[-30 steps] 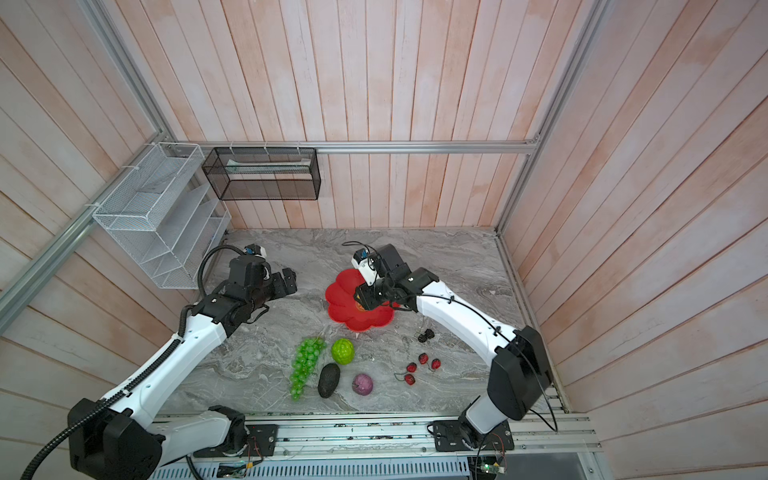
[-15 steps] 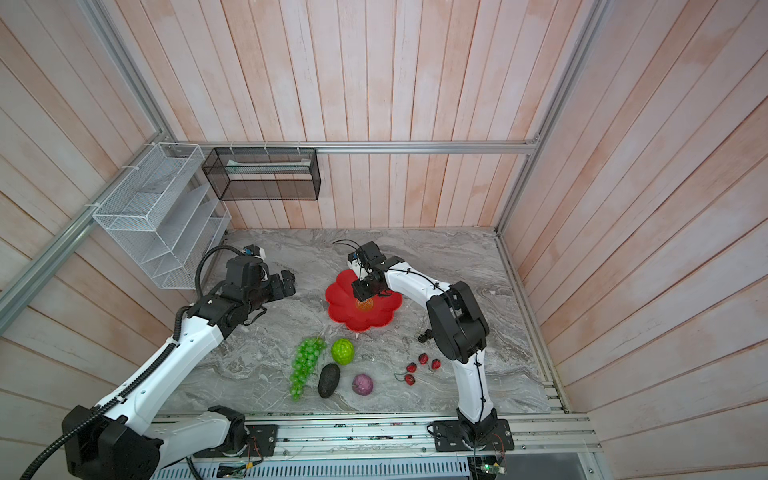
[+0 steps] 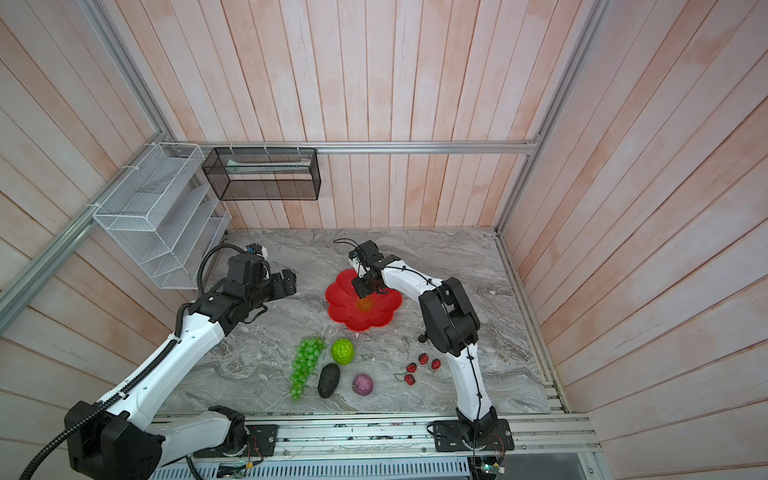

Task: Place and organize the fake fruits in the fruit bowl
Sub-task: 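Carry the lemon over the red bowl and release it inside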

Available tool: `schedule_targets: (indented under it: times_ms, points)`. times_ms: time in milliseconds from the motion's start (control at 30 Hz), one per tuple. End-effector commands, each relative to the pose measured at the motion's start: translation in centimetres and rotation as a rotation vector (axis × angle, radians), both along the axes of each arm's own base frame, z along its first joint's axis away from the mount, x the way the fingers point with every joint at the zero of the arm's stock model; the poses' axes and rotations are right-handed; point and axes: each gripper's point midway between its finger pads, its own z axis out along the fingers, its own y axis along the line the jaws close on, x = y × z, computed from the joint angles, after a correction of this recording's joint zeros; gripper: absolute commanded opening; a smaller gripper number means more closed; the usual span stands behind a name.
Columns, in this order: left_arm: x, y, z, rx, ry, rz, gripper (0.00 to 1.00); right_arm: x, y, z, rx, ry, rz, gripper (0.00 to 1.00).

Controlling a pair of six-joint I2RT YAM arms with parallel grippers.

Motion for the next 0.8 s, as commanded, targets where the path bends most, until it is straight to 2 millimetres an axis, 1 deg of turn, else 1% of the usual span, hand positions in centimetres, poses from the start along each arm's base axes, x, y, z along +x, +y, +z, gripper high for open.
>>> schedule_targets:
  times_ms: [0,100,233,333,467,533,600,700,767]
  points:
    - [0.2,-0.7,1.2,-0.033,-0.033,-0.026,0.97,1.0,-0.2,-0.4,-0.003,-0.007,-0.022,0.56]
    - [0.2,-0.7,1.3,-0.039,-0.031,-0.019,0.97,1.1,-0.4,-0.9,-0.021,-0.005,-0.019,0.58]
    - [0.1,-0.6,1.0,-0.04,0.005,-0.003,0.97,1.1,-0.5,-1.4,-0.029,0.007,-0.019,0.61]
    - [0.2,-0.9,0.7,-0.051,0.024,-0.006,0.97,1.1,-0.2,-1.5,-0.024,0.015,-0.013,0.62]
    - [0.1,-1.0,0.9,-0.067,0.026,-0.005,0.97,1.0,-0.4,-1.6,-0.036,0.018,-0.016,0.66]
    - [0.0,-1.0,1.0,-0.069,0.028,-0.007,0.97,1.0,-0.5,-1.1,-0.042,0.007,-0.016,0.69]
    - [-0.1,-1.1,1.0,-0.068,0.037,-0.014,0.98,1.2,-0.7,-0.1,-0.045,-0.021,-0.019,0.73]
    - [-0.2,-1.6,0.6,-0.076,0.073,-0.038,0.98,1.6,-1.0,2.0,-0.049,-0.062,-0.023,0.75]
    - [-0.5,-2.3,-0.1,-0.09,0.115,-0.068,0.98,1.7,-1.2,3.6,-0.052,-0.083,-0.024,0.77]
